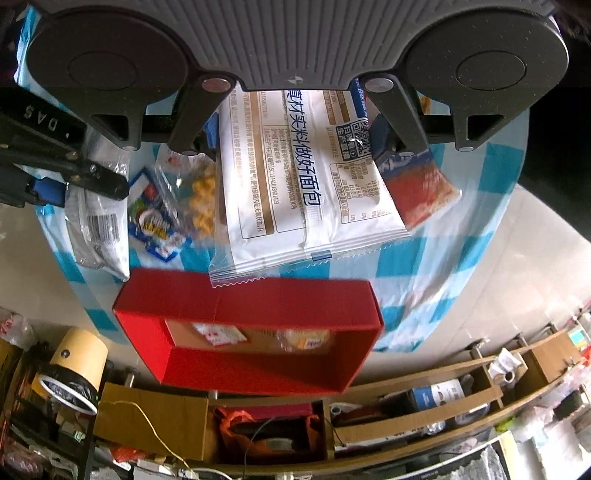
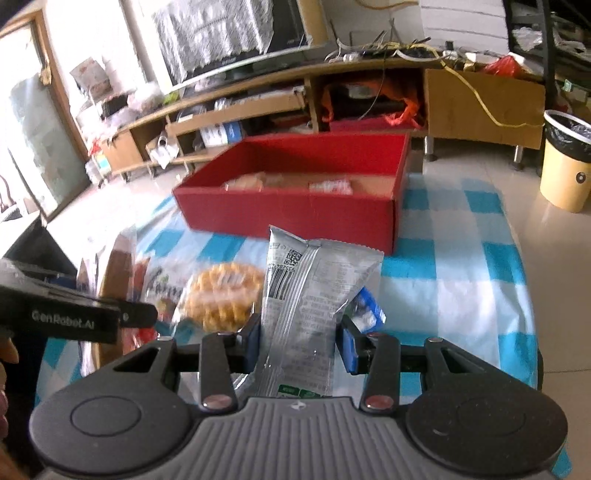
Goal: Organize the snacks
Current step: 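Grasp the white bread bag with the left tool while the right tool grasps the white foil bag, then carry the bread bag and foil bag over the red box with both tools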
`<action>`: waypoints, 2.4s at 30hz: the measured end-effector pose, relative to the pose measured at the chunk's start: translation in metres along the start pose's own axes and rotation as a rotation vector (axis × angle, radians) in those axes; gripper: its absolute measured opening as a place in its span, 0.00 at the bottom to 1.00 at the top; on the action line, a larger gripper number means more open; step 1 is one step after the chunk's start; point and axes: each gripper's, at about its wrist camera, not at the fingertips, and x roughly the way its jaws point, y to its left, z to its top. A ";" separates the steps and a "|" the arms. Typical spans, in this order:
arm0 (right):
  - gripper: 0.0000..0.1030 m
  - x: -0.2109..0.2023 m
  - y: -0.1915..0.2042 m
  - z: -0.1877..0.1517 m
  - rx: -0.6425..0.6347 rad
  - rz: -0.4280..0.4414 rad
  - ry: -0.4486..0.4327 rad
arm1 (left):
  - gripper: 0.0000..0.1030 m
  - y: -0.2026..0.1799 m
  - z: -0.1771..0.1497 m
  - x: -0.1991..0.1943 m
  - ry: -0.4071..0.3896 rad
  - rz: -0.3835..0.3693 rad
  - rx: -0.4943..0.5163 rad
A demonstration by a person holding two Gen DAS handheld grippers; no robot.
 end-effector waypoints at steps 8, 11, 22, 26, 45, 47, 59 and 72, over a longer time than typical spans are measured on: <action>0.39 0.003 -0.013 0.027 0.053 -0.009 -0.087 | 0.74 -0.005 0.031 0.002 -0.056 -0.011 -0.006; 0.39 0.008 -0.017 0.038 0.062 -0.009 -0.107 | 0.74 -0.007 0.043 0.004 -0.077 -0.016 -0.010; 0.39 0.031 -0.020 0.073 0.062 0.001 -0.153 | 0.74 -0.015 0.075 0.024 -0.103 0.027 0.019; 0.39 0.039 -0.019 0.082 0.052 0.002 -0.163 | 0.74 -0.018 0.086 0.030 -0.113 0.035 0.026; 0.39 0.076 -0.025 0.123 0.005 -0.018 -0.189 | 0.74 -0.010 0.134 0.065 -0.146 0.101 0.019; 0.39 0.079 -0.024 0.126 0.001 -0.017 -0.189 | 0.74 -0.011 0.137 0.068 -0.147 0.109 0.019; 0.38 0.107 -0.026 0.137 -0.010 -0.024 -0.174 | 0.75 -0.008 0.154 0.088 -0.151 0.145 0.014; 0.38 0.134 -0.030 0.143 -0.011 -0.036 -0.140 | 0.74 -0.010 0.158 0.111 -0.128 0.170 0.028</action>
